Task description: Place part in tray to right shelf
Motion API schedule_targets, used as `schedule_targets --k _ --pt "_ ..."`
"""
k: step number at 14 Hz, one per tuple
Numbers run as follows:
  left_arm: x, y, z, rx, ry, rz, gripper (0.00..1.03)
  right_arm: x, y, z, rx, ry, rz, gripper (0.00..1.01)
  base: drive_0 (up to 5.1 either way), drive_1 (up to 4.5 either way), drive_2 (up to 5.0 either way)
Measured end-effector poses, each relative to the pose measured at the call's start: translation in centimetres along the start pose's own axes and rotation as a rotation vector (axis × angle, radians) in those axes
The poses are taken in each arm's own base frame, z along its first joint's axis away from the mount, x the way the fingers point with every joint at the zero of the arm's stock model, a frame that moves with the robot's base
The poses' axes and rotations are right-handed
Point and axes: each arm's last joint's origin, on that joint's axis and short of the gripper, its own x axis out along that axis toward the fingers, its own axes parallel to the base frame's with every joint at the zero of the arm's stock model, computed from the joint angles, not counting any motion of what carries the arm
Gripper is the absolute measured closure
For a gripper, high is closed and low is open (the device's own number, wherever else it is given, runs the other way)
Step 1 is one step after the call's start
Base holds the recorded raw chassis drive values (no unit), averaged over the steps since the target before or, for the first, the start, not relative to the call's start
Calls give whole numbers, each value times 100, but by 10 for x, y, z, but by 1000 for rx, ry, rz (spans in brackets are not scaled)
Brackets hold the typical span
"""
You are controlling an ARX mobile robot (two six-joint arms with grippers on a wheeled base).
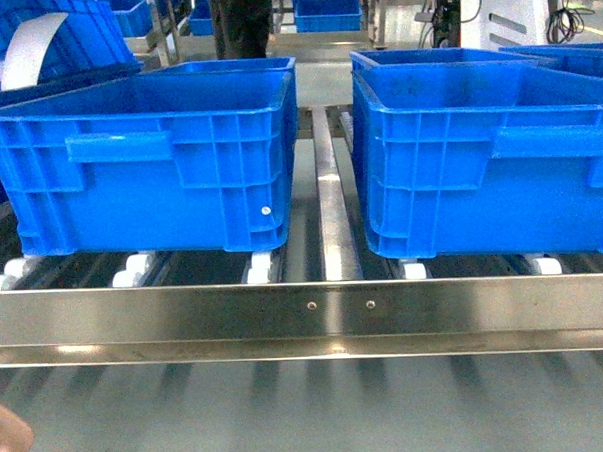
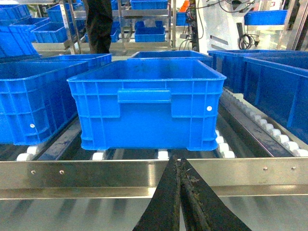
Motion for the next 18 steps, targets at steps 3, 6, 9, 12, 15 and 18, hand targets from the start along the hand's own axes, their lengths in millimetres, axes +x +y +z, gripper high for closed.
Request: schedule_targets --k 3,6,9,12,15,18 --pt "-12 0 -3 0 3 -2 91 0 0 0 0 -1 0 99 0 0 0" --pt "-12 0 -4 2 20 0 91 0 0 0 0 0 0 99 0 0 0" --pt "-12 0 -3 2 13 0 91 0 0 0 0 0 0 99 0 0 0" --pt "-12 0 -3 2 13 0 91 0 0 0 0 0 0 65 0 0 0" --pt "-12 0 -3 2 13 0 91 0 0 0 0 0 0 27 0 0 0" --pt "-12 0 -3 2 13 0 91 0 0 0 0 0 0 4 0 0 0"
